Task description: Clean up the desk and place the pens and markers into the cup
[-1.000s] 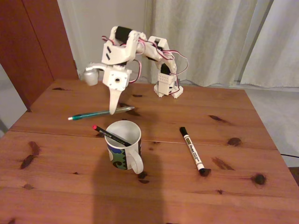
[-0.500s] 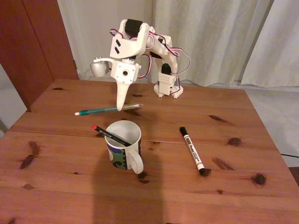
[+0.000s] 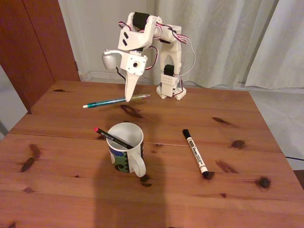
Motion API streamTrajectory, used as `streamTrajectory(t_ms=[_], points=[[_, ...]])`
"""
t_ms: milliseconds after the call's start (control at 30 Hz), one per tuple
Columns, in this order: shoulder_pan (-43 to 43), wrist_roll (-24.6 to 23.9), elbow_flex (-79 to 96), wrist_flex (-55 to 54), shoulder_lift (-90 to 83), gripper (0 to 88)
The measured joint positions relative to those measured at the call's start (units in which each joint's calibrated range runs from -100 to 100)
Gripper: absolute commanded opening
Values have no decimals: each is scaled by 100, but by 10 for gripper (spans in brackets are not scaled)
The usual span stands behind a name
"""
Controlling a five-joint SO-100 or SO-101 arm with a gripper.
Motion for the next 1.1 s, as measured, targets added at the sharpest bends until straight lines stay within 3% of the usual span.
streamTrajectory(t_ms=[267, 633, 933, 1100], points=[[7, 376, 1461, -1045, -907, 11], [462, 1328, 1546, -1161, -1441, 12], [572, 1558, 1699, -1244, -1534, 12], [601, 1587, 2701, -2273, -1932, 12]])
